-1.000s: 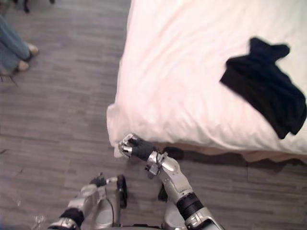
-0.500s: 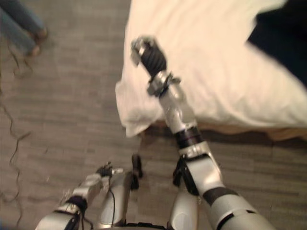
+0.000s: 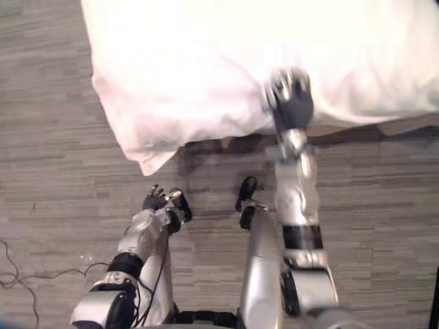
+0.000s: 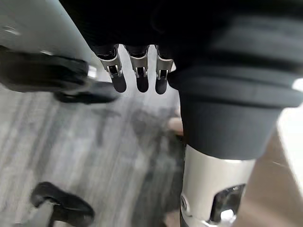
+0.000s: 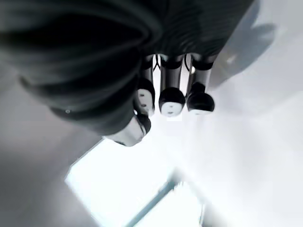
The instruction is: Tidy the bed and pick cloth on bed and put in laundry
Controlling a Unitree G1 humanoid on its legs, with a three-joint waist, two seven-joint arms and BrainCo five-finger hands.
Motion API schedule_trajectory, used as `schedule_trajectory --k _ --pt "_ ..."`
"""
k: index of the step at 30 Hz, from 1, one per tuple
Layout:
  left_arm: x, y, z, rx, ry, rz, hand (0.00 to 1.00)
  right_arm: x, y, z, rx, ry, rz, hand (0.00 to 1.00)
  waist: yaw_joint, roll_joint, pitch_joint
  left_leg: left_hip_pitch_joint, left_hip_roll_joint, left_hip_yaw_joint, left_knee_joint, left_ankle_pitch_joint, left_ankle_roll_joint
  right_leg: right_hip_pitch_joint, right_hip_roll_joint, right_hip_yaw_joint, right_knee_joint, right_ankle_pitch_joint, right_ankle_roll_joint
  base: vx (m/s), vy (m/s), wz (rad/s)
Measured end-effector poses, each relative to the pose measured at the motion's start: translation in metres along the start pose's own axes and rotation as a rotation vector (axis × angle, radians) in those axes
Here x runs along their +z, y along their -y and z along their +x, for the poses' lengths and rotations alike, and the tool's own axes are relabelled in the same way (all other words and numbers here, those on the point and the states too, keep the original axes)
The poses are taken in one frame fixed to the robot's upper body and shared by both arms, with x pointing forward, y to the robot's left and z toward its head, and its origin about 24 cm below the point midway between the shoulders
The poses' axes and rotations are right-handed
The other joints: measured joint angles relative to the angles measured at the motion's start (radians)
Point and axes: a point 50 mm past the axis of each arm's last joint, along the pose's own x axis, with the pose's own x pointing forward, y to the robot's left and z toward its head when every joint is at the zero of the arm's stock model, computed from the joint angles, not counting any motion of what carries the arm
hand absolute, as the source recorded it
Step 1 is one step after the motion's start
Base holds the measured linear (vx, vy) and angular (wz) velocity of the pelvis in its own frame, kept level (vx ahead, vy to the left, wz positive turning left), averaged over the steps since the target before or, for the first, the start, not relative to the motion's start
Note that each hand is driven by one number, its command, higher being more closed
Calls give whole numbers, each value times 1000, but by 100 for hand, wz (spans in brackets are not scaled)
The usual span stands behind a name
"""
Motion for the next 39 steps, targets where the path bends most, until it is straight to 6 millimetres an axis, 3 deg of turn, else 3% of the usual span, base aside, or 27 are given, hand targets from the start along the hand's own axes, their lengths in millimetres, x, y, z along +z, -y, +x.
schedule_trajectory --k 1,2,3,4,6,8,9,11,12,13,14,16,19,21,23,24,26,29,31,32,33,35,36,38,39 --pt "5 -8 0 13 10 16 0 -12 35 -34 -146 -74 -7 100 -1 -3 -1 25 4 2 1 -9 -3 28 7 0 -7 0 1 39 12 -22" --pt "7 -13 1 21 14 27 0 -16 50 -54 -214 -110 -7 0 -2 -4 -1 40 9 5 1 -14 -4 46 12 0 -11 1 1 61 12 -17" --pt "7 -26 0 40 13 49 0 -23 71 -90 -308 -172 -11 0 -13 -12 -2 86 15 15 -2 -22 -7 85 14 1 -14 0 0 55 9 -13" --pt "4 -31 -1 45 5 55 0 -24 77 -104 -335 -197 -16 0 -20 -20 -5 111 16 22 -7 -25 -10 104 15 8 -16 0 0 73 13 -25" --pt "-6 -57 -6 82 -25 101 0 -25 90 -144 -375 -256 -55 0 -41 -64 -40 213 19 61 -44 -38 -17 175 31 36 -49 2 3 70 15 -38" --pt "-15 -66 -9 94 -51 111 0 -30 95 -166 -390 -333 -109 0 -42 -95 -76 286 23 86 -83 -45 -21 238 46 45 -97 6 10 83 10 -28" --pt "-35 -73 -15 85 -116 109 0 -46 95 -198 -411 -460 -138 0 -39 -120 -128 384 22 122 -157 -31 -33 323 60 45 -162 13 20 167 -7 -16" --pt "-70 -79 -28 65 -220 111 0 -66 89 -239 -436 -627 -143 0 -40 -123 -198 474 5 162 -258 1 -44 397 68 49 -233 22 33 179 -12 -10" --pt "-79 -81 -32 63 -251 122 0 -72 88 -250 -445 -671 -137 0 -39 -120 -218 494 -4 168 -284 10 -47 409 69 53 -249 24 35 217 18 -9" --pt "-103 -88 -43 73 -334 145 0 -82 88 -273 -471 -785 -129 0 -45 -105 -254 546 -24 184 -347 35 -45 444 67 55 -279 29 38 206 26 -4" --pt "-112 -90 -47 79 -364 151 0 -85 88 -281 -486 -821 -128 0 -48 -98 -265 569 -31 191 -367 43 -48 458 66 56 -287 30 37 266 45 -5" --pt "-146 -102 -70 122 -485 214 0 -90 91 -308 -554 -945 -156 0 -52 -54 -294 674 -49 216 -431 58 -61 534 72 72 -312 32 39 219 59 -20" --pt "-172 -120 -94 188 -581 251 0 -92 91 -318 -579 -1008 -183 0 -44 -20 -335 747 -69 207 -435 59 -62 577 95 139 -334 32 39 163 55 -61" --pt "-183 -132 -109 245 -618 211 0 -95 91 -317 -561 -1032 -208 0 -31 -15 -349 754 -75 131 -354 49 -43 583 115 223 -342 33 41 106 29 -123" --pt "-191 -140 -122 305 -617 123 0 -97 90 -321 -539 -1078 -233 0 -9 -19 -354 728 -92 -15 -231 2 10 591 139 331 -353 37 49 12 179 -175" --pt "-197 -140 -129 297 -620 104 0 -98 92 -327 -538 -1128 -247 0 13 8 -383 740 -121 -139 -215 -45 38 587 186 427 -377 44 64 2 174 -189" --pt "-201 -138 -133 275 -623 94 0 -99 91 -333 -548 -1154 -244 0 3 20 -396 793 -146 -201 -240 -82 40 586 217 492 -385 48 65 9 159 -172" --pt "-204 -128 -132 222 -616 101 0 -99 87 -342 -592 -1152 -208 0 -19 7 -437 828 -176 -175 -288 -100 54 571 206 502 -433 79 61 -39 205 -101" --pt "-203 -121 -127 178 -619 134 0 -101 81 -350 -636 -1133 -160 0 -30 -13 -444 863 -184 -115 -303 -150 45 570 206 524 -482 171 51 -112 291 -101" --pt "-204 -121 -128 178 -628 132 0 -101 81 -351 -638 -1130 -155 0 -30 -12 -444 872 -184 -101 -308 -164 39 570 211 531 -493 184 56 -130 258 -108" --pt "-204 -119 -127 171 -637 128 0 -100 80 -352 -639 -1124 -147 0 -35 0 -444 890 -179 -57 -326 -184 24 563 215 529 -507 198 44 -106 176 -103" --pt "-204 -116 -125 159 -643 109 0 -100 79 -352 -631 -1112 -138 0 -40 2 -444 926 -175 26 -381 -196 14 533 193 421 -487 193 -18 -89 141 -99" --pt "-203 -113 -123 158 -653 83 0 -100 80 -346 -612 -1097 -147 0 -44 10 -440 949 -167 72 -417 -198 10 485 185 328 -383 161 -47 -26 70 -73" --pt "-205 -111 -123 161 -670 58 0 -99 79 -349 -597 -1109 -167 0 -54 8 -439 984 -164 102 -432 -198 6 451 190 211 -141 86 -46 40 22 -76" --pt "-203 -110 -122 158 -660 56 0 -97 77 -356 -599 -1123 -177 0 -49 -2 -437 1002 -185 117 -412 -197 5 453 187 176 -116 65 -63 48 7 -98"
